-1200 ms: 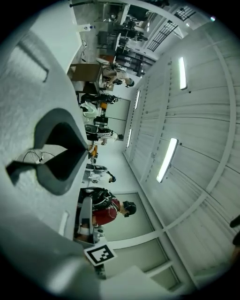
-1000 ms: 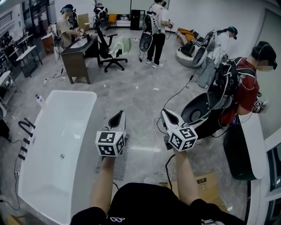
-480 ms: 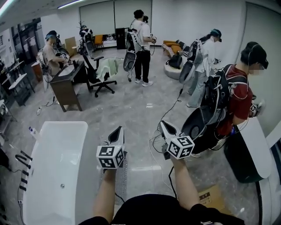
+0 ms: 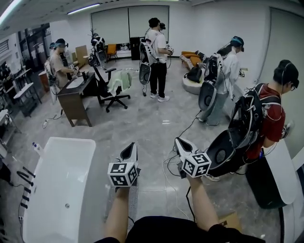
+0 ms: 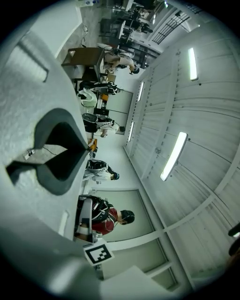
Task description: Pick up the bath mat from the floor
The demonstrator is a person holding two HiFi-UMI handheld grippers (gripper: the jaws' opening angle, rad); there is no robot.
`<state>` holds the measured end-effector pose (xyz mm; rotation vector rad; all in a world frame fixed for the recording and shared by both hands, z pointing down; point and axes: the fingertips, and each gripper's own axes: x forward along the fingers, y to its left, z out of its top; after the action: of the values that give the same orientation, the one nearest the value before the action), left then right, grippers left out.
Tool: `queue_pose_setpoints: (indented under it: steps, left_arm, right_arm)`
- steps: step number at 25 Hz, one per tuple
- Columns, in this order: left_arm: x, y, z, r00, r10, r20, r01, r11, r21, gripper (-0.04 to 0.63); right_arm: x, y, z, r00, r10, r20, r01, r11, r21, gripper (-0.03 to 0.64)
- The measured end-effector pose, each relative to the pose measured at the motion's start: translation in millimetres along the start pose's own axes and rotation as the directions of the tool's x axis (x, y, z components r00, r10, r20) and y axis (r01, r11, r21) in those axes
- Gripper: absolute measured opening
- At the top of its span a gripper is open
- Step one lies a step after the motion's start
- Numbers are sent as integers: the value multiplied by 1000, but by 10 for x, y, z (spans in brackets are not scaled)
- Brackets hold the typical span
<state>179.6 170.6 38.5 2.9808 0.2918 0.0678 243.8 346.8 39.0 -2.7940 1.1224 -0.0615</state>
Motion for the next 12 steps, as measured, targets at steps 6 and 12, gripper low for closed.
queue_pose_setpoints:
  steps: [6,12]
  left_arm:
    - [192,256,-170,1000,25,-10,-26,999,-38,0]
    - [230,413,-163,999,26,-28,-27,998,-50,0]
  right_arm:
    - [225,-114,-356,999,-10,-42,12,999,32,3]
    - [399,33,-317,998,16,-58,-16,1000,5,3]
